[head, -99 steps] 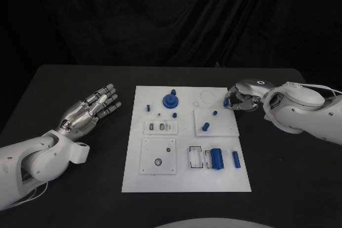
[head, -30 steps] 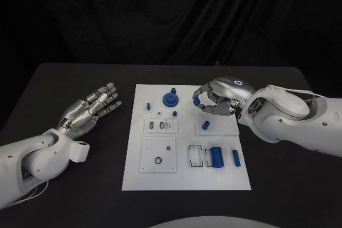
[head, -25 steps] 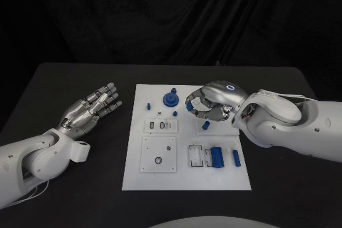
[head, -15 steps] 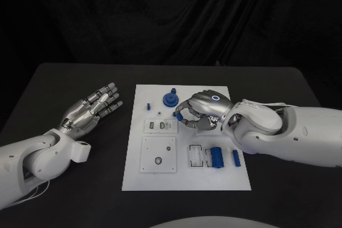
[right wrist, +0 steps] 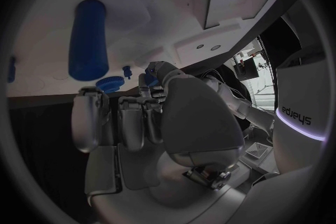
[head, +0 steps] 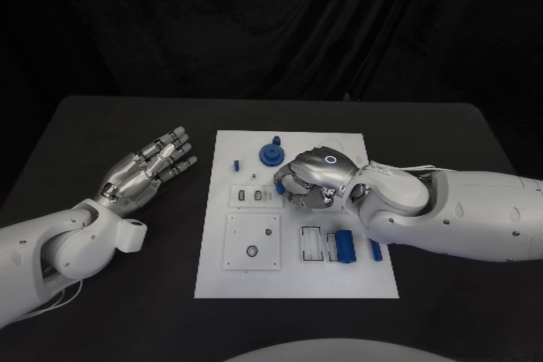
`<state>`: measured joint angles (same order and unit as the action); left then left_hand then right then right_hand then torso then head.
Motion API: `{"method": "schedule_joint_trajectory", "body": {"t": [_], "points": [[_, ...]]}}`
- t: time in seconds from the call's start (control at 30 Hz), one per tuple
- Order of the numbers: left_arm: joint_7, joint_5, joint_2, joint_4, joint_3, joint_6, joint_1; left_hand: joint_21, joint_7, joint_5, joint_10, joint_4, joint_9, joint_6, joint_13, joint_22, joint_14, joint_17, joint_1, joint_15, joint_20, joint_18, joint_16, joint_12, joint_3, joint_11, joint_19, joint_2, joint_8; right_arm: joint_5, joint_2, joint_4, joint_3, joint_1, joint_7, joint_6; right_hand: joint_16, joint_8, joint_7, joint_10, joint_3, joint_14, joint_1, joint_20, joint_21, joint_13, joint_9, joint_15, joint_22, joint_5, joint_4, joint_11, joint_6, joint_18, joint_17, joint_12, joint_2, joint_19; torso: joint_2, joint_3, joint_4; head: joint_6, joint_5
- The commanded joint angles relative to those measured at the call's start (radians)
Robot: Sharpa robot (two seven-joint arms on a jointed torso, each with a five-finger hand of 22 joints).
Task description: Assemble the parts on the task board
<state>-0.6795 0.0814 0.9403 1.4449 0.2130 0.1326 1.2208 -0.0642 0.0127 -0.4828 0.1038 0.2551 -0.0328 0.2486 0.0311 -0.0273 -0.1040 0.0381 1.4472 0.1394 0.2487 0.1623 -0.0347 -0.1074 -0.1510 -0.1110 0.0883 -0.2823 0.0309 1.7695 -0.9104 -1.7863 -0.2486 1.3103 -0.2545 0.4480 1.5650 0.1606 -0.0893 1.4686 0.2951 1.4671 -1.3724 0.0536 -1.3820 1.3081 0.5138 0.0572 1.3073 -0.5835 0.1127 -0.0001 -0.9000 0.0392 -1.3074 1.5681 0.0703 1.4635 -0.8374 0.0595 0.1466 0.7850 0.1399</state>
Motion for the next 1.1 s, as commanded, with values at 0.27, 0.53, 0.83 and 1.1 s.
{"method": "schedule_joint_trajectory", "body": {"t": [0.27,0.53,0.83,1.1], "points": [[-0.077,0.0,0.0,0.003,-0.001,0.011,-0.001,0.003,0.0,-0.004,-0.006,0.002,-0.001,-0.004,-0.002,0.0,0.001,0.001,0.011,0.007,0.008,0.018,0.0,-0.003,0.005,0.001,-0.002,-0.001,0.004,0.017,0.022,0.016,0.001,-0.013,-0.041,-0.025,0.006,-0.004,-0.004,0.102,0.008,0.104,0.0,-0.006,0.01,0.263,-0.002,0.004,0.198,-0.007,-0.004,0.001,0.001,0.01,-0.263,0.003,0.01,0.009,-0.001,0.0,0.0,0.005,-0.001],[-0.075,0.0,0.0,0.002,-0.001,0.012,-0.001,0.003,0.0,-0.004,-0.008,0.002,-0.001,-0.004,-0.002,0.0,0.002,0.001,0.011,0.008,0.008,0.018,0.0,-0.003,0.006,0.001,-0.001,-0.001,0.004,0.017,0.03,0.021,0.001,-0.014,-0.041,-0.033,0.005,-0.011,-0.007,0.102,0.013,0.104,0.005,-0.004,0.015,0.263,-0.002,0.002,0.196,-0.002,-0.008,0.003,0.009,0.011,-0.263,0.003,0.013,0.007,0.0,0.0001,-0.0001,0.006,-0.002],[-0.074,0.0,-0.003,-0.003,-0.001,0.014,-0.002,0.003,0.0,-0.004,-0.008,0.001,-0.001,-0.004,-0.002,0.001,0.002,0.001,0.011,0.008,0.008,0.018,0.0,-0.003,0.007,0.002,-0.002,-0.001,0.004,0.017,0.033,0.023,0.001,-0.014,-0.042,-0.05,0.0,-0.041,-0.013,0.102,0.025,0.102,0.028,0.002,0.027,0.263,-0.004,-0.004,0.193,0.061,-0.02,0.009,0.042,0.014,-0.259,0.003,0.02,0.003,0.0,0.0003,0.0003,0.01,-0.001],[-0.074,0.0,-0.004,-0.006,-0.001,0.016,-0.002,0.003,0.0,-0.004,-0.008,0.001,-0.001,-0.004,-0.002,0.001,0.002,0.001,0.011,0.008,0.008,0.018,0.0,-0.003,0.007,0.002,-0.002,-0.001,0.004,0.017,0.034,0.024,0.001,-0.014,-0.043,-0.073,-0.003,-0.077,-0.012,0.102,0.025,0.101,0.057,0.005,0.035,0.263,-0.018,-0.005,0.191,0.139,-0.024,0.01,0.079,0.015,-0.257,0.003,0.028,0.0,0.0,0.0002,0.0,0.006,-0.001]]}}
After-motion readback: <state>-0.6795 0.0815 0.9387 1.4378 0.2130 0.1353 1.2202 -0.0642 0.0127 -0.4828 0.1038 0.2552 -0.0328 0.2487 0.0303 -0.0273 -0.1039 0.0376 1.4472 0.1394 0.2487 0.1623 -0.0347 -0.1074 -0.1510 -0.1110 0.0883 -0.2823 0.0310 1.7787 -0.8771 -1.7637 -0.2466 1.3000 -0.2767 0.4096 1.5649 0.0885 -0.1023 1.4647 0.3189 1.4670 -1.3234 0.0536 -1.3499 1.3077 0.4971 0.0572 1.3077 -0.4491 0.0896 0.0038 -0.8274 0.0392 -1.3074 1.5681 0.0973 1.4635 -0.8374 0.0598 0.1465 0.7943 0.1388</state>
